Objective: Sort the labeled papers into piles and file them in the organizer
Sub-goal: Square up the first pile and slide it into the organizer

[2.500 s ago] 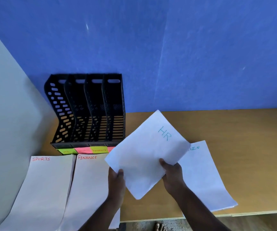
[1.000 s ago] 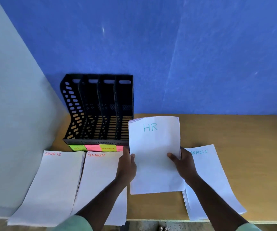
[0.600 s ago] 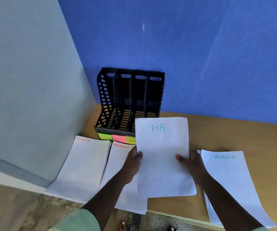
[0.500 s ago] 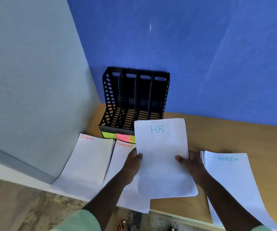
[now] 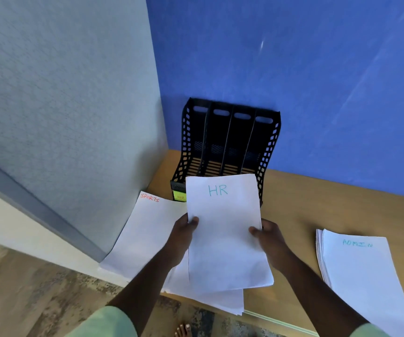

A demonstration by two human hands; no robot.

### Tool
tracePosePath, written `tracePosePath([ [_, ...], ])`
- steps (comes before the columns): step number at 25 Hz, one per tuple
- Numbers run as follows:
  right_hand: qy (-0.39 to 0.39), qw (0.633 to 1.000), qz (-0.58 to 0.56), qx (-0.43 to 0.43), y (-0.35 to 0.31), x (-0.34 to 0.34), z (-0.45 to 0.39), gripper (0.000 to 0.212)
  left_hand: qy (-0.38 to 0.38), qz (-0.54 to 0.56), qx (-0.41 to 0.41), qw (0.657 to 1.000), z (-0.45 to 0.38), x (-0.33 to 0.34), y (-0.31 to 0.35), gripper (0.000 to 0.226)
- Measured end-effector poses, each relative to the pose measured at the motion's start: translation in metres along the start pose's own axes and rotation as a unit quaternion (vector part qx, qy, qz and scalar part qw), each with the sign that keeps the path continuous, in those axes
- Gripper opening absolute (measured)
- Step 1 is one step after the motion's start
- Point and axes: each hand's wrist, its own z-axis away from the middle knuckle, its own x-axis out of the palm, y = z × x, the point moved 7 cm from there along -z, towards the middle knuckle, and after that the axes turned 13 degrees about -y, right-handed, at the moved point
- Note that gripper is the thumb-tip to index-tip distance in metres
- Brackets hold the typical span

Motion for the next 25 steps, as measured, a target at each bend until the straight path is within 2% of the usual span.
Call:
tracePosePath([
  [3, -0.017, 1.000, -0.014, 0.004, -0.008, 0.016, -0.008, 0.023, -0.074, 0.071, 0.005, 0.995, 0.002, -0.012, 0.010, 0.031],
  [5, -0.022, 1.000, -0.008, -0.005, -0.019, 0.026, -0.013, 0.025, -0.075, 0.064, -0.003, 0.995, 0.001, -0.020, 0.014, 0.032],
  [9, -0.013, 0.999, 0.024, -0.040, -0.062, 0.047, -0.026, 0.027, 0.014, -0.037, 0.031, 0.999, -0.002, -0.041, 0.046, 0.028],
  [12, 0.012, 0.997, 0.046, -0.067, -0.112, 0.062, -0.041, 0.015, 0.080, -0.108, 0.106, 0.985, -0.004, -0.060, 0.087, 0.035],
  [14, 0.050, 0.994, 0.043, -0.092, -0.149, 0.073, -0.048, 0.007, 0.115, -0.154, 0.180, 0.965, -0.001, -0.070, 0.117, 0.033],
  [17, 0.087, 0.992, 0.035, -0.086, -0.192, 0.092, -0.056, 0.048, 0.180, -0.211, 0.272, 0.921, 0.007, -0.079, 0.148, 0.028],
  [18, 0.084, 0.993, 0.029, -0.075, -0.203, 0.102, -0.057, 0.055, 0.202, -0.223, 0.289, 0.909, 0.008, -0.080, 0.153, 0.028],
  [20, 0.034, 0.997, -0.040, -0.051, -0.220, 0.123, -0.062, 0.059, 0.234, -0.232, 0.317, 0.889, 0.008, -0.079, 0.159, 0.026],
  [22, -0.051, 0.989, -0.136, -0.024, -0.238, 0.149, -0.058, 0.065, 0.259, -0.248, 0.336, 0.871, 0.008, -0.073, 0.163, 0.037],
  [24, -0.126, 0.973, -0.192, -0.033, -0.264, 0.167, -0.053, 0.077, 0.260, -0.267, 0.354, 0.857, 0.007, -0.066, 0.167, 0.044],
  [25, -0.153, 0.963, -0.218, -0.046, -0.278, 0.171, -0.050, 0.079, 0.253, -0.280, 0.366, 0.850, 0.007, -0.062, 0.169, 0.054],
])
